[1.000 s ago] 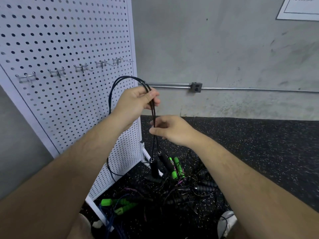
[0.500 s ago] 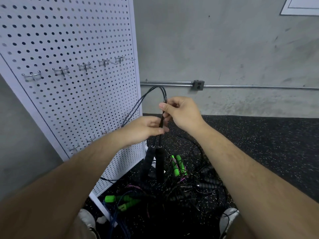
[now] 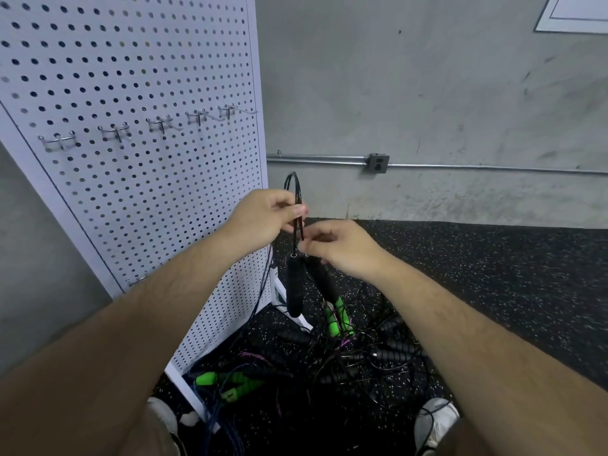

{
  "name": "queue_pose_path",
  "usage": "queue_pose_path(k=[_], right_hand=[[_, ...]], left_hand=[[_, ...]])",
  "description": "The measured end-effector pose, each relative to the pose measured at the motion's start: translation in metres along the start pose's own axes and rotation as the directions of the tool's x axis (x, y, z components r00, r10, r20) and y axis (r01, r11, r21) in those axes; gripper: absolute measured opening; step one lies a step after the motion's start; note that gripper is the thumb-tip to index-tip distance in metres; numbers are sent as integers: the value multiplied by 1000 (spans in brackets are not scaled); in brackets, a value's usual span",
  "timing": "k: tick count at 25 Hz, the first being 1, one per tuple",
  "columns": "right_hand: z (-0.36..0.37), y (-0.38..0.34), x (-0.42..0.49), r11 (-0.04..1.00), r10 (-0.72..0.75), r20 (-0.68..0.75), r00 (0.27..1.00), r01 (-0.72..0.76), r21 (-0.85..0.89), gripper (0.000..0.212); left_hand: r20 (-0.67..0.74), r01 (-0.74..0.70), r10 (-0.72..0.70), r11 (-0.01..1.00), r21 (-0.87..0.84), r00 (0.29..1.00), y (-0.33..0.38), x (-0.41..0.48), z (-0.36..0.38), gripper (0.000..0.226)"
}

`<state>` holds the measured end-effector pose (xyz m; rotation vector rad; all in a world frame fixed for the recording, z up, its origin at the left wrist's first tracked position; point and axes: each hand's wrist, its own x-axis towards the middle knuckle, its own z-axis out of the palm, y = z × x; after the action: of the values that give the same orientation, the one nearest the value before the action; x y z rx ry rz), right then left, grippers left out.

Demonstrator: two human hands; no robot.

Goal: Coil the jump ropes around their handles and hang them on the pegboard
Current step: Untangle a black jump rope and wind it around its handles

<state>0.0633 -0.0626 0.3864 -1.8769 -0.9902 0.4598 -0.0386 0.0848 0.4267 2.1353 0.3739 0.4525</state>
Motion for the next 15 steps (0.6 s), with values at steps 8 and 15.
queue_pose_path(k=[8,15], right_hand=[[16,1,6,987,-140,-167,976,124,-104,35],[4,-5,14,999,-29,-175,984,35,32,25]], left_hand=[[-11,-41,41,999,-34,999,5,-3,-1,15],[200,-81,37,973,218,979,-8,-20,-5,18]])
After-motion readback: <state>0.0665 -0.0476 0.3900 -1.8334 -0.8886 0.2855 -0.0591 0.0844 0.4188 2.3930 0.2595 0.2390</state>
